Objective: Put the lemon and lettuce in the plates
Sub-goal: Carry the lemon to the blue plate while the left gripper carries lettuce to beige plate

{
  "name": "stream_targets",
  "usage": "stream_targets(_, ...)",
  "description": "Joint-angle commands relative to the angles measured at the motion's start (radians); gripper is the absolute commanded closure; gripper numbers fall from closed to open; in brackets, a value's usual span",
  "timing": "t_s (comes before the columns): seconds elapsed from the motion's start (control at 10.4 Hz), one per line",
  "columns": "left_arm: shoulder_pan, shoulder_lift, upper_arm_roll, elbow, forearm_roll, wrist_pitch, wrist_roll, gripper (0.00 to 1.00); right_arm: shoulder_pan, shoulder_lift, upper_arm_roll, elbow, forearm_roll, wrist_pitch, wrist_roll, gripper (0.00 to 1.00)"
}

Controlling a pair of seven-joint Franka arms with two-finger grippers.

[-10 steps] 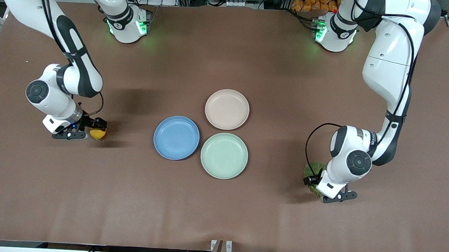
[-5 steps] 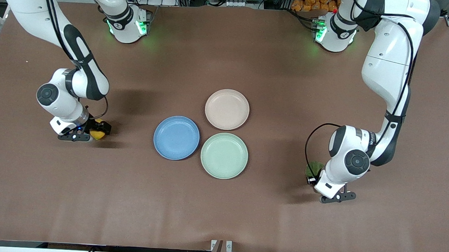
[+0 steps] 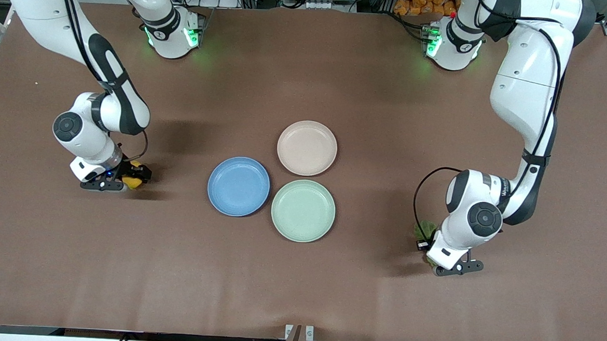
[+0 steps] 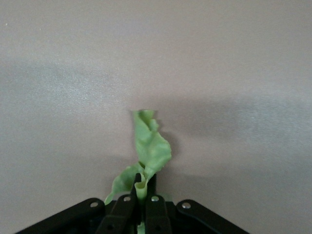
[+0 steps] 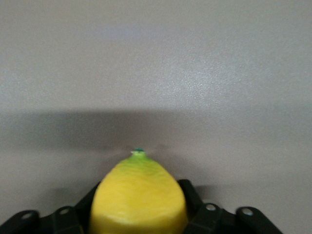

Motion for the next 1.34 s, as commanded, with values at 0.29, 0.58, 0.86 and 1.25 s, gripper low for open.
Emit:
stream_targets(0.29, -0.007, -0.24, -0.05, -0.262, 0.028, -0.006, -0.067, 1.0, 0.0, -0.02, 0.023, 0.019, 0.002, -0.043, 0.006, 1.0)
stream_targets(0.58, -0.007, -0.296, -0.105, -0.328, 0.022, -0.006, -0.148, 1.0, 0.003, -0.039, 0.094, 0.133, 0.002, -0.183, 0.014, 1.0)
stream_targets(0.86, -0.023, -0.327, -0.197, -0.356, 0.025, -0.011, -0.326, 1.0, 0.023, -0.037, 0.177, 0.216, 0.002, -0.224, 0.069, 1.0)
stream_targets(1.25, -0.162, -0.339, -0.234, -0.364, 0.025, -0.04, -0.634, 1.0, 0.139, 0.025, 0.226, 0.306, -0.009, -0.235, 0.304, 1.0)
